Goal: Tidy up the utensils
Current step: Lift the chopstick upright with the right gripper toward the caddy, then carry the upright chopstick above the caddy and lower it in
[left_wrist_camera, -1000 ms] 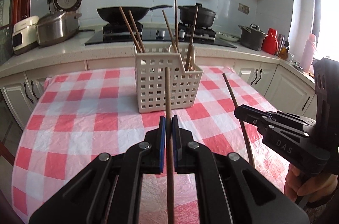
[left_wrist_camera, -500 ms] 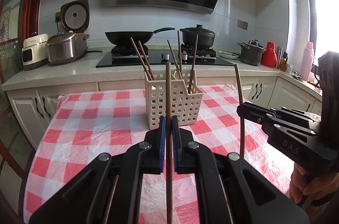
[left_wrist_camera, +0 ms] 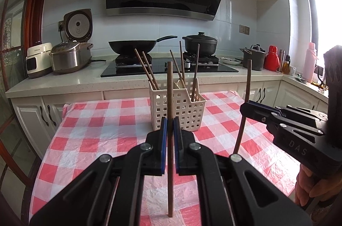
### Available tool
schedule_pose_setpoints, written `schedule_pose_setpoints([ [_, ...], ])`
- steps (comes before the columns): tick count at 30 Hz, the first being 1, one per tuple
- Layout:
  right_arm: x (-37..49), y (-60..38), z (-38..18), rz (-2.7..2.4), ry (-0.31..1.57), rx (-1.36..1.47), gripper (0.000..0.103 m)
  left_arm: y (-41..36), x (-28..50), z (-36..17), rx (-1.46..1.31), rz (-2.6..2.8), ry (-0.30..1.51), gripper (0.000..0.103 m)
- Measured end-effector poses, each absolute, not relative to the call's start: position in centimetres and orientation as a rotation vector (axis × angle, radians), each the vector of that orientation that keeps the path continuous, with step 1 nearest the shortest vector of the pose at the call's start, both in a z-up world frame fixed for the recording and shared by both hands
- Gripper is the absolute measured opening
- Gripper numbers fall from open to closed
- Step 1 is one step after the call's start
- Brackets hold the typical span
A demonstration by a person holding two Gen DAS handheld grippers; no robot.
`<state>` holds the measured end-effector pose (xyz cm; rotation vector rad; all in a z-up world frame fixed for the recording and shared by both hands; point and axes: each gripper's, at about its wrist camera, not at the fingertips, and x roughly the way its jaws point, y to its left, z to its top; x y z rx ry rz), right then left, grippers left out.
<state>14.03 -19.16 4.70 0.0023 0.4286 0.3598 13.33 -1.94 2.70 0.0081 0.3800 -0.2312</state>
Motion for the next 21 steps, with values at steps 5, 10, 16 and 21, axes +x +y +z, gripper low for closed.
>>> schedule_pose_setpoints([
  [5, 13.8, -19.1, 4.8, 0.364, 0.424, 0.003, 0.006, -1.9, 13.2, 2.8, 0.009, -0.221, 0.370, 0.006],
  [10, 13.6, -19.0, 5.1, 0.370, 0.412, 0.002, 0.006, -2.3, 12.9, 2.9, 0.023, -0.218, 0.358, 0.006],
  [16, 13.8, -18.9, 5.2, 0.371, 0.407, -0.001, 0.006, -2.6, 12.9, 3.2, 0.033, -0.225, 0.348, 0.006],
  [21, 14.6, -19.0, 6.2, 0.365, 0.387, -0.010, 0.006, -2.6, 13.7, 3.9, 0.042, -0.233, 0.342, 0.006],
])
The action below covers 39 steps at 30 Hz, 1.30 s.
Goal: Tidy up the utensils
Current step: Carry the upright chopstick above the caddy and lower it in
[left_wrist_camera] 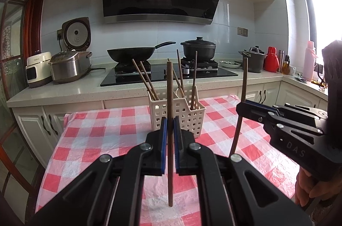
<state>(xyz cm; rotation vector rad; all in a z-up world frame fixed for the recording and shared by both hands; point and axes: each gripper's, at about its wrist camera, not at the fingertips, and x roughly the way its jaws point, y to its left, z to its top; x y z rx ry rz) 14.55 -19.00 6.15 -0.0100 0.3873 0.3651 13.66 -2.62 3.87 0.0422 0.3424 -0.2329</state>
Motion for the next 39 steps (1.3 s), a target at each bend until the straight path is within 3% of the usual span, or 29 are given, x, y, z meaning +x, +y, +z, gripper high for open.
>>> schedule_pose_setpoints([
  [12, 20.6, -20.5, 10.6, 0.340, 0.348, -0.014, 0.006, -2.8, 18.8, 8.7, 0.077, -0.248, 0.332, 0.006],
  [29, 28.2, -20.0, 15.5, 0.322, 0.298, -0.037, 0.006, -4.2, 26.7, 19.4, 0.065, -0.252, 0.214, 0.006],
  [39, 33.0, -20.4, 15.1, 0.331, 0.332, -0.018, 0.006, -4.8, 32.3, 19.5, 0.009, -0.259, 0.234, 0.006],
])
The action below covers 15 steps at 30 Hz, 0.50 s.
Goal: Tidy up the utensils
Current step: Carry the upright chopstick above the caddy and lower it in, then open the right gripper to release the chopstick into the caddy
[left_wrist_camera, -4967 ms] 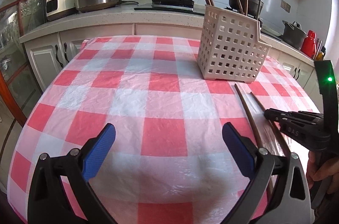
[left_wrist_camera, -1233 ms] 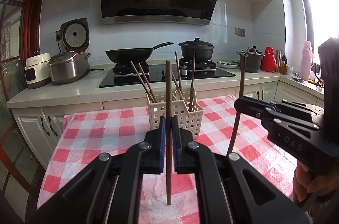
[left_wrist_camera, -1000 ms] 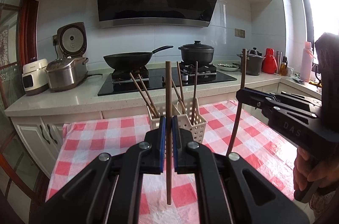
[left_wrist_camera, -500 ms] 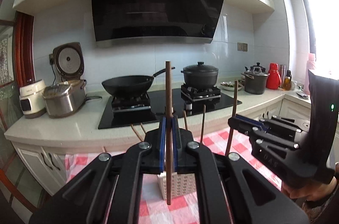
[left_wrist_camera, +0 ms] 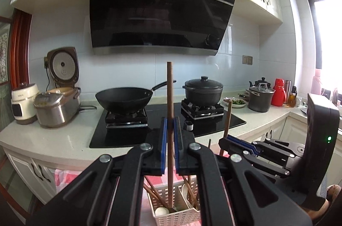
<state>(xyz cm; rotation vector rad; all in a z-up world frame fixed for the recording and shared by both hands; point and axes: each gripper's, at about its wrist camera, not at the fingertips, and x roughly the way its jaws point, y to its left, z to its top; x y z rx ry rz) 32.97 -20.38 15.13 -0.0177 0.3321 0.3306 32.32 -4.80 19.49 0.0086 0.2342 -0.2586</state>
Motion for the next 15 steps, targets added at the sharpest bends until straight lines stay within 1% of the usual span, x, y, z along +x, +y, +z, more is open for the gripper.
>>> schedule_pose_setpoints([
  [7, 35.5, -20.0, 12.0, 0.363, 0.431, -0.049, 0.006, -4.1, 36.8, 14.5, -0.052, -0.270, 0.375, 0.006],
  [15, 36.7, -19.3, 8.1, 0.380, 0.552, -0.082, 0.006, -4.0, 39.2, 8.2, -0.058, -0.272, 0.514, 0.006],
])
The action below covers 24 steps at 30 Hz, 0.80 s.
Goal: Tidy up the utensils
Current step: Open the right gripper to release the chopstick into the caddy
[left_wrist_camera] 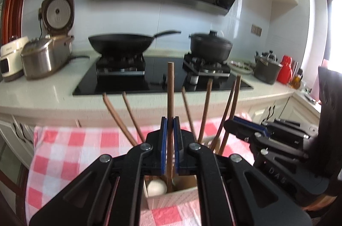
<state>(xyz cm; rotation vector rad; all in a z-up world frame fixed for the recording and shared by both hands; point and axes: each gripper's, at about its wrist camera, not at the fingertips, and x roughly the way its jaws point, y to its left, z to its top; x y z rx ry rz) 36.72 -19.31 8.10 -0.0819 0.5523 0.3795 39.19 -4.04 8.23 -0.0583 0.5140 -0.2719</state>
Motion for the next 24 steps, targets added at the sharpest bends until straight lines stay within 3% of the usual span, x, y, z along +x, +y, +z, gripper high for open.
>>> schedule_pose_setpoints([
  [6, 36.9, -19.4, 6.4, 0.387, 0.578, -0.064, 0.006, -3.6, 38.7, 5.2, -0.054, -0.234, 0.535, 0.007],
  [11, 37.3, -19.9, 6.3, 0.371, 0.599, -0.020, 0.026, -2.8, 38.2, 4.7, -0.048, -0.206, 0.536, 0.019],
  [13, 37.0, -20.3, 6.4, 0.366, 0.596, 0.010, 0.045, -2.7, 37.9, 4.7, -0.044, -0.200, 0.532, 0.023],
  [24, 34.6, -21.6, 7.9, 0.347, 0.549, 0.045, 0.047, -1.7, 35.5, 5.8, -0.009, -0.135, 0.468, 0.051],
])
